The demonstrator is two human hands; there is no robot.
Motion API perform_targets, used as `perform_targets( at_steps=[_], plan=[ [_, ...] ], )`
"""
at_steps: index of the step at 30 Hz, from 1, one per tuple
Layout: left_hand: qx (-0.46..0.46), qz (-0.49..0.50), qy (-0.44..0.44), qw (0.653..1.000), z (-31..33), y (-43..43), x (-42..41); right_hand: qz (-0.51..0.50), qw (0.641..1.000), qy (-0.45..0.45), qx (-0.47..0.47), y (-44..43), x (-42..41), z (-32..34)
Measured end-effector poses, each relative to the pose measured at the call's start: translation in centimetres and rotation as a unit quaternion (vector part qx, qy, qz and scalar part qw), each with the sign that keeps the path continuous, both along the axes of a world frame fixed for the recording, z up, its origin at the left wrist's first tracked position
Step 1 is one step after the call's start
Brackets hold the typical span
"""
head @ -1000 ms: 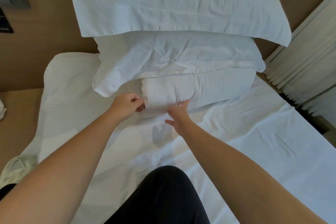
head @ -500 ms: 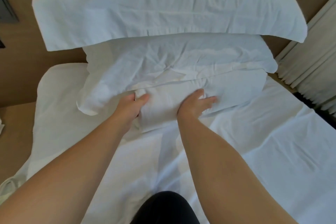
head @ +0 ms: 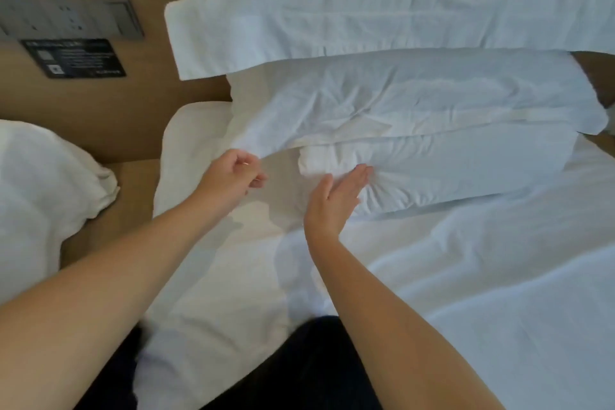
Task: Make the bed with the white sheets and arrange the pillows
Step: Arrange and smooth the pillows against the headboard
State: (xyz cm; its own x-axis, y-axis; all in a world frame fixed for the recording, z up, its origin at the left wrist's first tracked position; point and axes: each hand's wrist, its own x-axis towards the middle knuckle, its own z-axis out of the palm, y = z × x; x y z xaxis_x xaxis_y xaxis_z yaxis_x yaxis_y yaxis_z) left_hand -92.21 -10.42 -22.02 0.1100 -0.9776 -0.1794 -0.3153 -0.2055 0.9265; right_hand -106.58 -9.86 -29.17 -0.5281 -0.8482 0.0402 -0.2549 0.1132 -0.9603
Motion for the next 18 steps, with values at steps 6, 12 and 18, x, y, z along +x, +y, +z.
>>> perform_targets(
  at_steps=[6,12,18],
  plan=[
    [0.033,-0.057,-0.486,0.871,3.8,10.4,8.7,0.354,0.846,0.393,0.063,7.8,0.8,1.5],
    [0.135,-0.007,-0.635,0.76,8.3,22.4,18.8,0.469,0.638,0.61,0.038,12.0,7.1,7.3],
    [0.21,0.088,-0.63,0.742,8.2,34.8,29.4,0.58,0.537,0.613,-0.003,18.1,18.8,11.6]
  ],
)
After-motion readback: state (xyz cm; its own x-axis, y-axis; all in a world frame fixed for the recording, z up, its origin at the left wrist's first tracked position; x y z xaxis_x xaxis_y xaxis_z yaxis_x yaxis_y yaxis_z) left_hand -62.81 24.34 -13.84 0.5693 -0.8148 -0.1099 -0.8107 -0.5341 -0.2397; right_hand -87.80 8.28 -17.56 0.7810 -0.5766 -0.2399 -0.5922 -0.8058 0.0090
